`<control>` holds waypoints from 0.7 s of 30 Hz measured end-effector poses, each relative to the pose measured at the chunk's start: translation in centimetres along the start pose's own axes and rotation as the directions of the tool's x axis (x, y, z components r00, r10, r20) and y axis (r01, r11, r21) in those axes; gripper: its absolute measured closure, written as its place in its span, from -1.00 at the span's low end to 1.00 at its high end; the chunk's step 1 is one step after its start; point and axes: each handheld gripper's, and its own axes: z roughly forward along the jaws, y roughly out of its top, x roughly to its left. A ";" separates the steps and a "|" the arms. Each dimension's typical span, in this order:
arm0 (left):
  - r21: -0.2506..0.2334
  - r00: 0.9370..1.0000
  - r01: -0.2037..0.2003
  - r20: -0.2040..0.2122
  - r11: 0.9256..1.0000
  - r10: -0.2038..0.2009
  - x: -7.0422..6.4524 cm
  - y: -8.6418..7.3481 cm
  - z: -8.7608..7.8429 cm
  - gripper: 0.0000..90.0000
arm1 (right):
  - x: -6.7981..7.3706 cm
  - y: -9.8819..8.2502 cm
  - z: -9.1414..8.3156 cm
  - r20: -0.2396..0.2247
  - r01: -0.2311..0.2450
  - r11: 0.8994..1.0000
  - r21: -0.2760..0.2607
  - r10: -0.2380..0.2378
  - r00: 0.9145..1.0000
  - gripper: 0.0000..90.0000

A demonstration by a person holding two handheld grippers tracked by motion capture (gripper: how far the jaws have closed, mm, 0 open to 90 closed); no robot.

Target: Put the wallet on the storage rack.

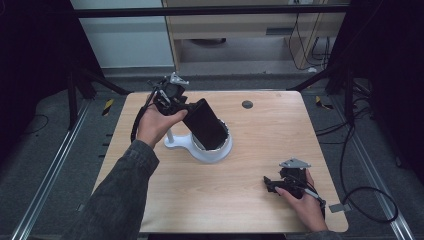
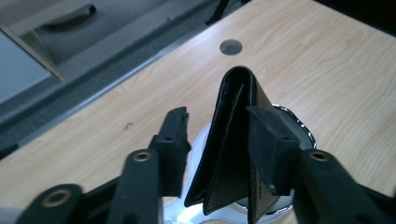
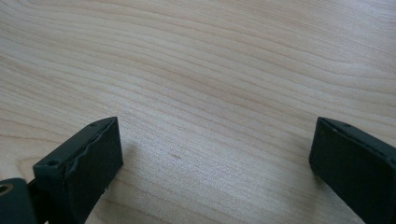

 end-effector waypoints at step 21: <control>-0.102 0.999 -0.029 0.030 0.994 0.032 -3.5 -6.3 -3.3 -0.78 | 0.0 0.0 0.0 -0.001 0.000 1.000 0.000 0.000 1.000 -0.94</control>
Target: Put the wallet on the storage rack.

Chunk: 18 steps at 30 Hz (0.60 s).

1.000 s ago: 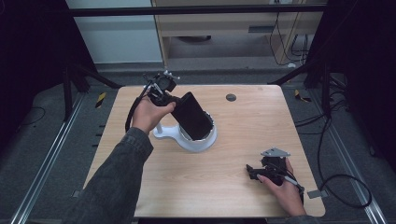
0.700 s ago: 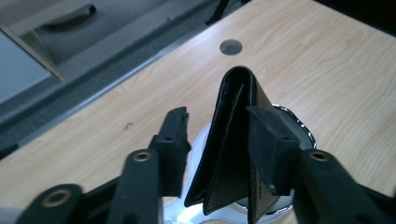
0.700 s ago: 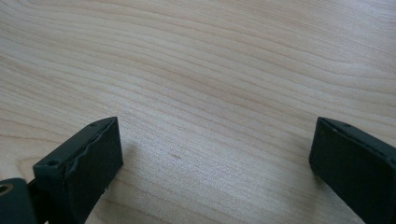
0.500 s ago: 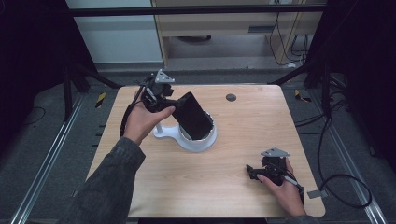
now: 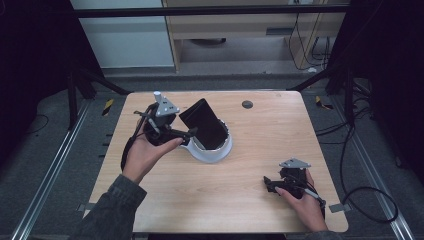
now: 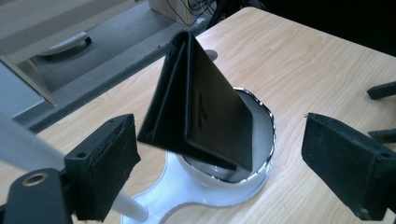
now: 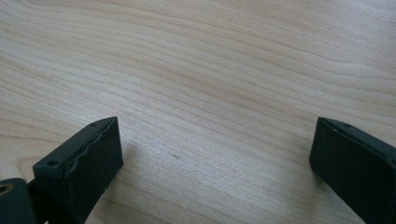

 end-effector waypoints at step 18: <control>0.124 0.996 0.078 0.033 0.989 -0.083 -1.3 -13.4 1.9 -0.87 | 0.1 0.0 0.0 -0.001 -0.003 1.000 0.000 0.003 1.000 -0.94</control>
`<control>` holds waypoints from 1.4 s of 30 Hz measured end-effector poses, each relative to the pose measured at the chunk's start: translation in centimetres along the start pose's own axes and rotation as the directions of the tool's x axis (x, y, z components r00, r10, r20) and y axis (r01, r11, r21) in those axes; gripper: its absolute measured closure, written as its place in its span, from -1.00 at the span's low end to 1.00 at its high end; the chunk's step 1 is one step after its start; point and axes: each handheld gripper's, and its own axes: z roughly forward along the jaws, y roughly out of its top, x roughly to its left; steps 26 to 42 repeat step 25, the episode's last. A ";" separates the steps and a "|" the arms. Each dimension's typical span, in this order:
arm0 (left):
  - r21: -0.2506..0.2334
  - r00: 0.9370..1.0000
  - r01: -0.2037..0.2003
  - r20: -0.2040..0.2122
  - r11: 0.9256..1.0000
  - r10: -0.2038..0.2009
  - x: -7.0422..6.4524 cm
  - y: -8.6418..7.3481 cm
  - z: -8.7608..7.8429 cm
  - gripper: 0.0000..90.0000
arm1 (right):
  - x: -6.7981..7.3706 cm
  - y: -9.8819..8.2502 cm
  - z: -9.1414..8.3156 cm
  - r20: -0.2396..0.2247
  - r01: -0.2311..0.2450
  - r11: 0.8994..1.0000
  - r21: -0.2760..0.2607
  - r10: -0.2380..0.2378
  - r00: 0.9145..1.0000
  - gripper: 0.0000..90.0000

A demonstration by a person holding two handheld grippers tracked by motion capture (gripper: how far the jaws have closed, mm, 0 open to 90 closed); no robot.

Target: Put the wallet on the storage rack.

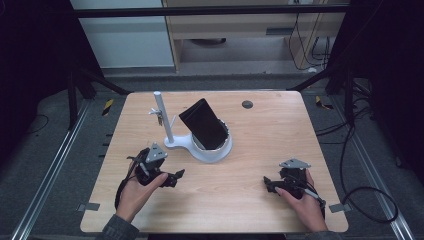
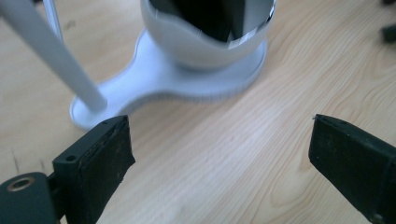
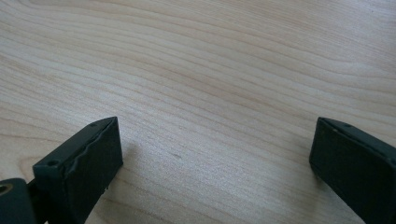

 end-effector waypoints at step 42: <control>0.055 0.987 0.142 -0.084 0.988 -0.137 4.5 -7.7 3.0 -0.99 | 0.1 -0.1 -0.1 -0.002 0.003 1.000 0.000 -0.003 1.000 -0.94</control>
